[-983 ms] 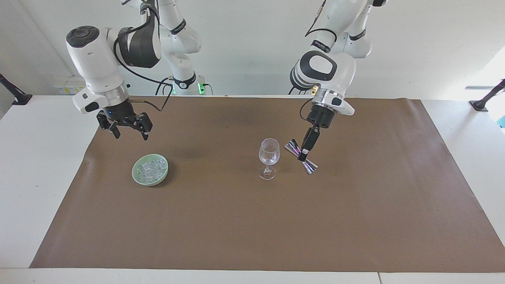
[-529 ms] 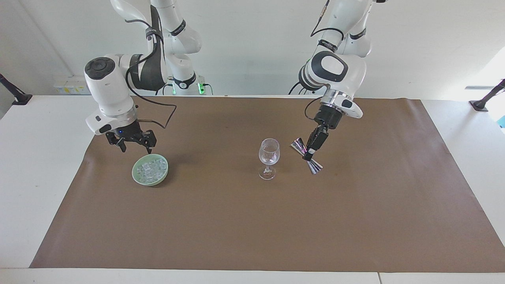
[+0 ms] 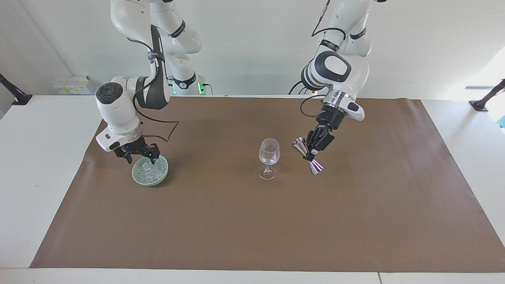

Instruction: Pour wine and add ice with both arms

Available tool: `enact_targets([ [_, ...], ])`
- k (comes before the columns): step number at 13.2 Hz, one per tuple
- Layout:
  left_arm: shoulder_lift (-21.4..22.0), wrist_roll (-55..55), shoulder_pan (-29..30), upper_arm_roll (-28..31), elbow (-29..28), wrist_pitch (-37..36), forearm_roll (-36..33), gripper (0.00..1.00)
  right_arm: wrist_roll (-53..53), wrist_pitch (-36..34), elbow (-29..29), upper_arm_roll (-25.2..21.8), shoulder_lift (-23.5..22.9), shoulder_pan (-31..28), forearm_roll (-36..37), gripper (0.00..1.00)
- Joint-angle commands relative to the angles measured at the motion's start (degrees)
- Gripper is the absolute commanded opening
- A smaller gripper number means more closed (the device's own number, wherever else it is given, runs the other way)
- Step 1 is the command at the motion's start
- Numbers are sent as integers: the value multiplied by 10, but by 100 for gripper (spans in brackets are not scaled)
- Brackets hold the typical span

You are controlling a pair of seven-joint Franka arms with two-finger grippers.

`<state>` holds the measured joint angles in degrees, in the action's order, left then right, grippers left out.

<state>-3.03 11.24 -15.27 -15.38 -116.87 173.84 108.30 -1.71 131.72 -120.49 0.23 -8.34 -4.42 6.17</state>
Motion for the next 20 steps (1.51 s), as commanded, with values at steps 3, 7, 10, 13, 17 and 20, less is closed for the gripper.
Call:
enact_targets([
  [3, 24, 118, 12, -1, -20, -30, 7, 0, -34, 69, -46, 6, 16, -12, 11, 76],
  [7, 34, 172, 34, 0, -30, -60, 7, 0, -31, 79, -55, 6, 13, -11, 11, 73],
  [10, 42, 188, 55, 0, -36, -90, 5, 0, -36, 81, -58, 6, 13, -16, 11, 73],
  [13, 48, 188, 76, 4, -42, -129, -1, 0, -36, 81, -58, 6, 13, -23, 11, 60],
  [17, 50, 188, 79, 4, -44, -134, -4, 0, -32, 82, -57, 6, 12, -23, 11, 59],
  [20, 50, 187, 81, 4, -44, -134, -4, 0, -28, 82, -57, 7, 12, -23, 9, 50],
])
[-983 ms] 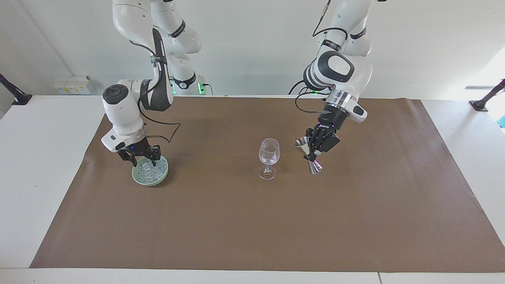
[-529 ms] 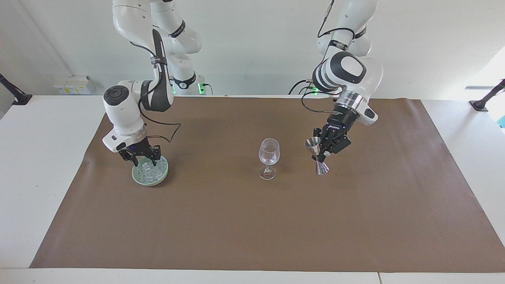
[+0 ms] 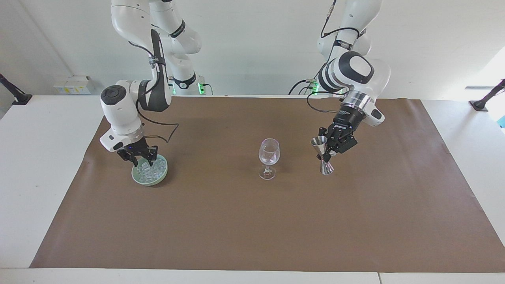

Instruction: Pour wine and add ice with both arms

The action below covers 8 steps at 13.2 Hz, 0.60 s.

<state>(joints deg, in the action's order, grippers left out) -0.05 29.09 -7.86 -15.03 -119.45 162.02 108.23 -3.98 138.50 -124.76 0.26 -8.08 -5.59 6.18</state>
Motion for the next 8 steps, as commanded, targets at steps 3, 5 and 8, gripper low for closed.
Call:
enact_targets([
  [3, 18, 8, 5, 1, -17, -16, -8, 0, -4, 9, -13, 7, 11, -11, 5, 0],
  [5, 19, 9, 7, 0, -17, -17, -20, 0, -3, 7, -10, 7, 14, -10, 5, 0],
  [8, 22, 11, 25, 1, -22, -37, -25, 0, 7, 5, -8, 7, 22, -6, 5, 0],
])
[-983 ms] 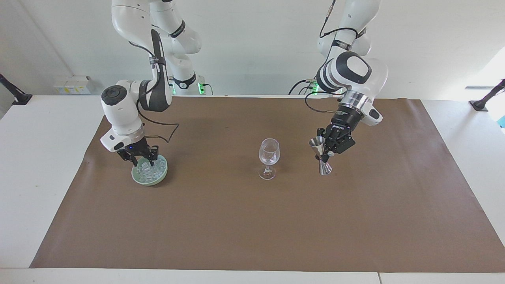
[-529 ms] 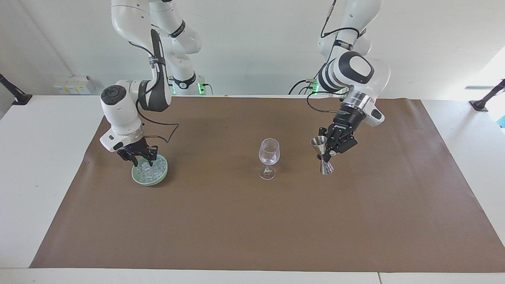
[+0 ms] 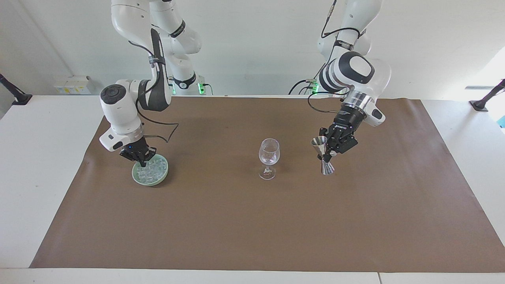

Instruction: Pour wine and add ice with both arms

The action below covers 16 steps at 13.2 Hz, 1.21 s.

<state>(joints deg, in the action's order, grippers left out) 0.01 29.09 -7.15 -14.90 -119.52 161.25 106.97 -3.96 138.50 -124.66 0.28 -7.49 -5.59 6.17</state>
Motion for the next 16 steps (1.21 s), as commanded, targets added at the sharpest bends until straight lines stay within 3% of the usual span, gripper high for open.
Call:
enact_targets([
  [1, 24, 12, 19, 1, -26, -35, -12, 0, 7, 5, -9, 7, 16, -6, 5, 0],
  [2, 25, 24, 20, 4, -27, -50, -17, 0, 7, 5, -9, 7, 16, -6, 5, 0],
  [3, 25, 39, 22, 5, -27, -58, -37, 0, 6, 5, -8, 7, 16, -7, 5, 12],
  [4, 25, 60, 32, 8, -27, -75, -63, 0, 6, 12, -3, 7, 13, -9, 5, 33],
  [5, 28, 79, 41, 8, -29, -95, -86, 0, 6, 15, 7, 7, 8, -11, 5, 42],
  [8, 35, 92, 59, 8, -39, -122, -113, 0, 29, 37, 28, 7, -14, -14, 1, 41],
  [12, 45, 112, 83, 9, -54, -148, -133, 0, 143, 73, 32, 7, -35, -14, 1, 41],
  [16, 46, 213, 120, 9, -55, -192, -198, 0, 221, 71, 31, 7, -39, -7, 1, 42],
])
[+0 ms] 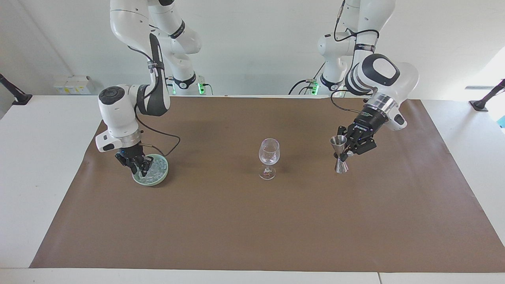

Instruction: Pour wine and add ice with both arms

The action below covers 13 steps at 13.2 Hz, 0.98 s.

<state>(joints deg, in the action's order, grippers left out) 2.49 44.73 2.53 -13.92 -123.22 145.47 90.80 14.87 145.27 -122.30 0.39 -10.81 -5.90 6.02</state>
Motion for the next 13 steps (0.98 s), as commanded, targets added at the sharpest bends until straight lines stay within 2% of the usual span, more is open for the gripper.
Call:
enact_targets([
  [1, 23, 85, 29, -1, -18, -43, -52, 0, 45, 1, 7, 6, -7, -2, 2, 44],
  [6, 30, 229, 62, -2, -31, -76, -123, 0, 60, 6, 13, 6, -19, -2, 2, 48],
  [11, 24, 321, 99, -2, -58, -84, -130, 0, 75, 8, 16, 6, -25, -1, 2, 48],
  [12, 23, 320, 115, -2, -68, -93, -130, 0, 76, 8, 15, 6, -25, -1, 2, 47],
  [13, 22, 321, 121, -2, -76, -95, -129, 0, 77, 8, 15, 6, -25, 0, 2, 37],
])
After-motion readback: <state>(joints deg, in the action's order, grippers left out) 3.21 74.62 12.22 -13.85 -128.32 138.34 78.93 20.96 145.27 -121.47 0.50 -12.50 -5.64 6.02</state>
